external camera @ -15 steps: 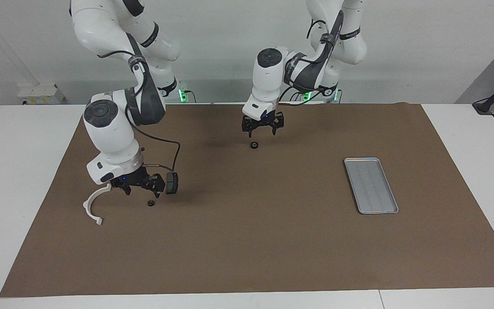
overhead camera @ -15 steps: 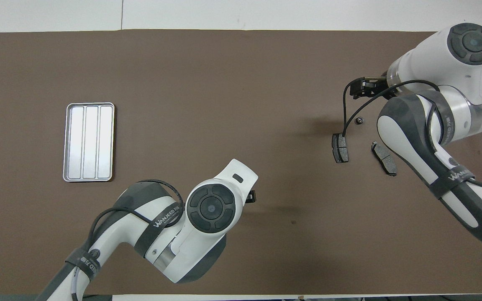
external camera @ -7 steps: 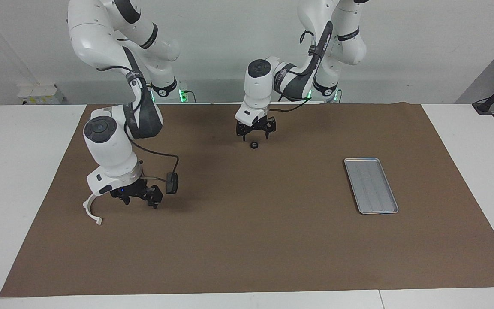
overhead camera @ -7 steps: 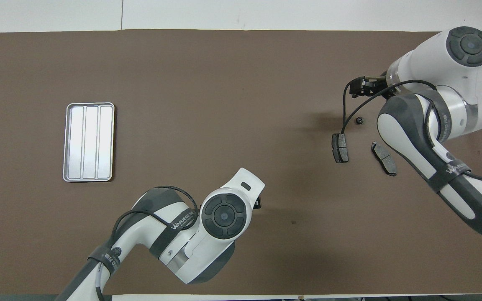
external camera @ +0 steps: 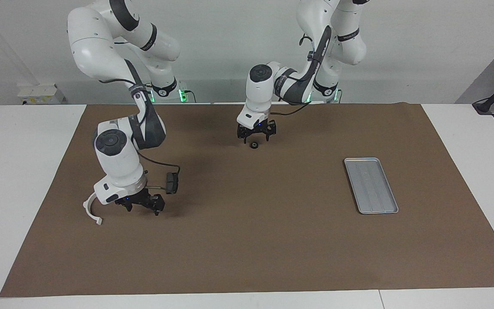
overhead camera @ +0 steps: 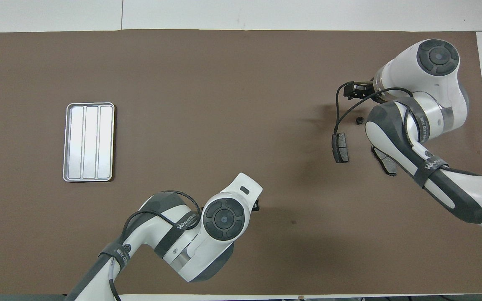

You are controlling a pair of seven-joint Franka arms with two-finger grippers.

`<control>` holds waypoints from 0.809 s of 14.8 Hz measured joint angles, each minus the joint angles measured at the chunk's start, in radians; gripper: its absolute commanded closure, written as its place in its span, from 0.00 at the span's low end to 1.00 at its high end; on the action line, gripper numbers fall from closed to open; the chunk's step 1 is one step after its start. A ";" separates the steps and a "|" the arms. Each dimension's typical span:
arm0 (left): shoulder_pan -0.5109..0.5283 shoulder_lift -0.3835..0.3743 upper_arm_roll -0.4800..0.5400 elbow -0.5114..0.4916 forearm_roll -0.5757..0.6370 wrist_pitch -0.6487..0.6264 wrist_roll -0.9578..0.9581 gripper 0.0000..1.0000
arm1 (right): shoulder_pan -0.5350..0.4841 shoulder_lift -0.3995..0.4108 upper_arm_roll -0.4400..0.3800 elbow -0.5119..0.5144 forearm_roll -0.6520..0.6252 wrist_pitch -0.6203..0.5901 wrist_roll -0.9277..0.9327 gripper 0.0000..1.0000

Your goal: Pick bearing gear from pile to tray

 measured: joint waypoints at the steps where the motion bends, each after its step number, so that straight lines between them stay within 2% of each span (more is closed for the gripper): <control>1: -0.001 0.000 0.000 -0.003 0.000 0.007 0.000 0.00 | 0.002 0.003 0.000 0.000 0.000 0.000 0.008 0.03; 8: -0.006 0.004 0.000 -0.038 0.000 0.049 0.000 0.00 | 0.028 0.046 0.000 -0.002 0.000 -0.017 0.097 0.05; 12: -0.015 0.008 0.000 -0.046 0.000 0.056 -0.002 0.00 | 0.026 0.046 -0.003 -0.002 0.000 -0.058 0.143 0.10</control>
